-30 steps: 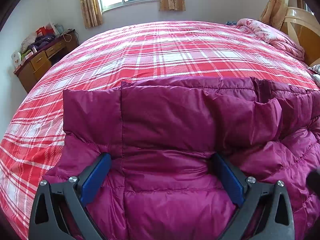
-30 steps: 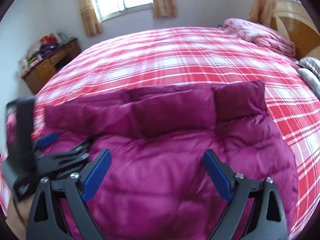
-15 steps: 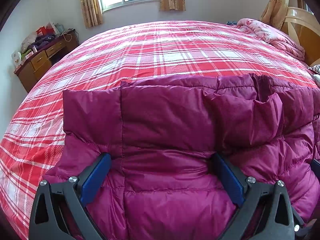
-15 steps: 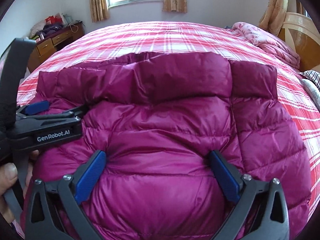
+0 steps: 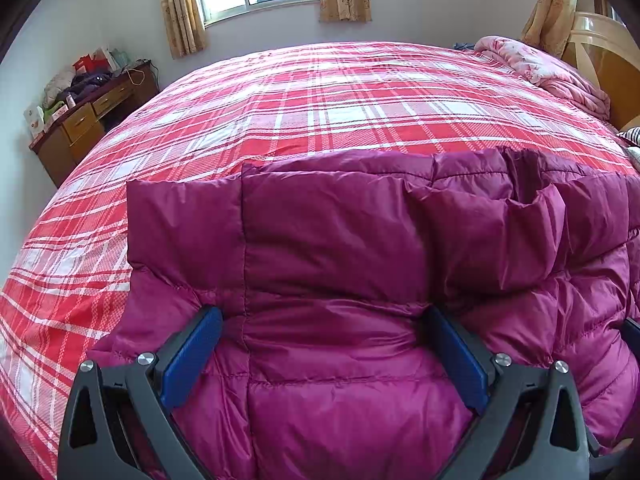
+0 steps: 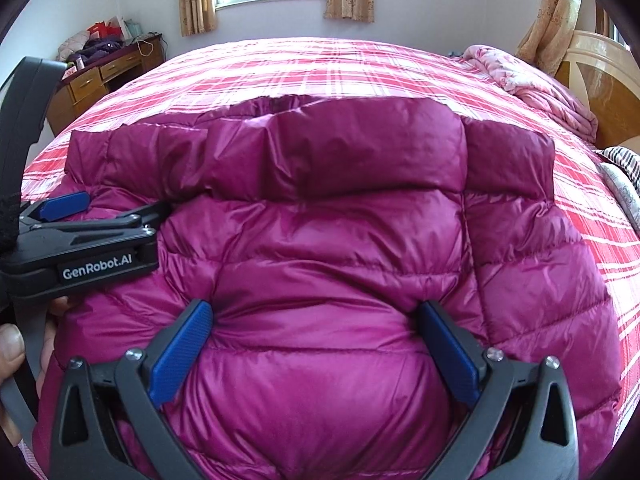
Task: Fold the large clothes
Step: 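Grasp the jacket end with the left tool and lift it while the right tool holds the jacket down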
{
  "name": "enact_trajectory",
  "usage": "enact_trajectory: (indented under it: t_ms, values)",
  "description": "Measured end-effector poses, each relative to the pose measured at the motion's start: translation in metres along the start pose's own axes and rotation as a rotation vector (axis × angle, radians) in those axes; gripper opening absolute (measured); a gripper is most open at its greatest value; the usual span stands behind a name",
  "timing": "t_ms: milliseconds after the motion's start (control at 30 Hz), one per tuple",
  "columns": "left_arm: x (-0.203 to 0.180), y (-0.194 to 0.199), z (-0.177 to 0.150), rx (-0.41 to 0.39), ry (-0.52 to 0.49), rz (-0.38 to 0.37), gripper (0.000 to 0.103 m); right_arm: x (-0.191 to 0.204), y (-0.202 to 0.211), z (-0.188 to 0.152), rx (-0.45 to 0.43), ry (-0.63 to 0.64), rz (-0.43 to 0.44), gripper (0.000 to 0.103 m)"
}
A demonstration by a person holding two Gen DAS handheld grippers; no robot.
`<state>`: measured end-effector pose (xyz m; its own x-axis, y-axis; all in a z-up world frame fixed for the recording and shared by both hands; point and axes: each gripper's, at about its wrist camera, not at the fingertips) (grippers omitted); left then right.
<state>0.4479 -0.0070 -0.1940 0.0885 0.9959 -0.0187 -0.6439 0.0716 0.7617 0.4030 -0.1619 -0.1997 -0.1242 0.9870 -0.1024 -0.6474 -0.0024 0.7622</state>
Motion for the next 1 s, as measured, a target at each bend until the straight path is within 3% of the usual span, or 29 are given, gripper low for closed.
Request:
enact_trajectory:
  t_ms: [467, 600, 700, 800, 1000]
  values:
    - [-0.002, 0.000, 0.000, 0.003, -0.010, 0.010, 0.102, 0.001, 0.001, -0.001, -0.003, 0.004, -0.008, 0.103]
    - [0.002, 0.004, 0.002, 0.026, -0.009, -0.024, 0.102, 0.003, 0.001, -0.001, -0.002, 0.009, -0.015, 0.103]
    - [0.012, 0.031, -0.002, 0.034, -0.014, -0.064, 0.102, 0.004, 0.001, -0.001, -0.001, 0.013, -0.019, 0.103]
    - [0.032, 0.079, -0.017, -0.046, 0.006, -0.081, 0.102, 0.004, 0.002, -0.001, 0.001, 0.012, -0.015, 0.103]
    - [0.087, 0.124, -0.079, -0.078, 0.086, -0.040, 0.102, 0.000, 0.045, -0.015, -0.051, 0.018, -0.014, 0.103]
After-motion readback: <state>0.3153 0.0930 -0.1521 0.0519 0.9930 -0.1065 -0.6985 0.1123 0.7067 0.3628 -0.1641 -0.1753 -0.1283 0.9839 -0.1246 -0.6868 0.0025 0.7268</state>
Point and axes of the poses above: each gripper's, at about its wrist camera, not at the fingertips, and y roughly against the way its jaws point, x to its left, z to its top, and after that the axes turned 6 degrees about -z, right-handed
